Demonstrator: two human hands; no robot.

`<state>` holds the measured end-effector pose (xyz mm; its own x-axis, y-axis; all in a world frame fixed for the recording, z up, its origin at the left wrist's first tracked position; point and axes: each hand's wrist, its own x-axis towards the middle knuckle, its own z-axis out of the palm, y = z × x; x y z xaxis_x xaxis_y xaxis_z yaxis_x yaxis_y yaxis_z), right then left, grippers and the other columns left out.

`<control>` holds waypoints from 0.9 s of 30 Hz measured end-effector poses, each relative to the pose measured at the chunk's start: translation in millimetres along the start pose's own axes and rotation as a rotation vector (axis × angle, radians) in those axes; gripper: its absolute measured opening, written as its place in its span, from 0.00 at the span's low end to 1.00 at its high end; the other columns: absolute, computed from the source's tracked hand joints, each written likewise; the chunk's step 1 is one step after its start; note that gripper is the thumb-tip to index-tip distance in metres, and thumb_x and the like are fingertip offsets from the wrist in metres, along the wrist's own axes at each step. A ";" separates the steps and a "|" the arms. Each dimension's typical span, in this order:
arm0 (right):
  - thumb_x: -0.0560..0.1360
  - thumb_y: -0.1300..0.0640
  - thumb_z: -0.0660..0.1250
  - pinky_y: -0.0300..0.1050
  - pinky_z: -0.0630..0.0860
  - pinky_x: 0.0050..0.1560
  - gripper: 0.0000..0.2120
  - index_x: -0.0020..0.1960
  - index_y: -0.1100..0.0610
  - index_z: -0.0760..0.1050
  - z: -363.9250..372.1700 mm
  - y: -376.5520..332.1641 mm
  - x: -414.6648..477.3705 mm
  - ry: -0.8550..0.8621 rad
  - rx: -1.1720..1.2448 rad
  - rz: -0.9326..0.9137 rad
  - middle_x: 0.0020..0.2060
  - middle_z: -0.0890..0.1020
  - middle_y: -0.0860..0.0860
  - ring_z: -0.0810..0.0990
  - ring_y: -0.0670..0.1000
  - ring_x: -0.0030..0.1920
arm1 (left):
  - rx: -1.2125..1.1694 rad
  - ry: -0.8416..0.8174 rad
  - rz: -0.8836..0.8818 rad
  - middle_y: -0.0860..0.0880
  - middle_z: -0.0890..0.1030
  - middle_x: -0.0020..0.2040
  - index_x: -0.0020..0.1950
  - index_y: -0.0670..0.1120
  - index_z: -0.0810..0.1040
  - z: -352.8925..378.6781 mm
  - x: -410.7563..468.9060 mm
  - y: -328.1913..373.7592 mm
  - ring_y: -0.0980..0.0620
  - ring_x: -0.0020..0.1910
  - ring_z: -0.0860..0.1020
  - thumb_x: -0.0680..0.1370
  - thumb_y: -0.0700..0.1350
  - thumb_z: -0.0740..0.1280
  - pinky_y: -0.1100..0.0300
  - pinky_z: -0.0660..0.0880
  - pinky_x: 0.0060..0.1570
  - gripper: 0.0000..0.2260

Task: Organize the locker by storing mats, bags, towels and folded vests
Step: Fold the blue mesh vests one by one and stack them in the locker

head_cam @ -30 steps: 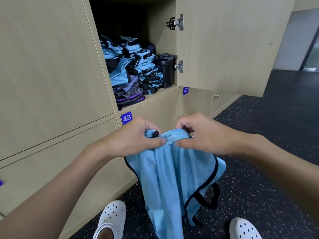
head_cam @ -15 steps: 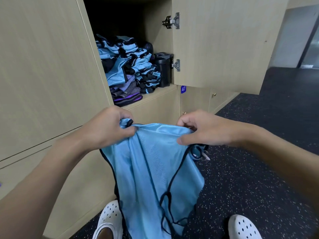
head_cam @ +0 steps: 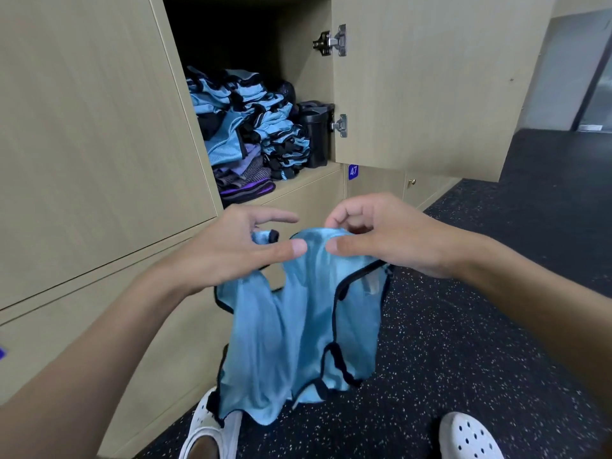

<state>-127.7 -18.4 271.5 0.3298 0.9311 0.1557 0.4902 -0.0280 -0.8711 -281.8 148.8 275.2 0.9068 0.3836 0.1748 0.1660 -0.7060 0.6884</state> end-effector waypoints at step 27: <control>0.74 0.63 0.73 0.50 0.75 0.44 0.07 0.50 0.59 0.78 -8.5 -3.1 -10.6 -0.109 -0.064 0.049 0.43 0.84 0.57 0.78 0.48 0.39 | -0.234 -0.139 -0.051 0.42 0.78 0.33 0.39 0.45 0.83 23.2 -5.5 18.2 0.48 0.34 0.72 0.75 0.51 0.72 0.59 0.69 0.35 0.10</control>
<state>-125.9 -31.3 276.5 0.2664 0.9621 0.0588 0.5276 -0.0945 -0.8442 -274.7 120.0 270.5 0.9468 0.3182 0.0481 0.1338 -0.5251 0.8405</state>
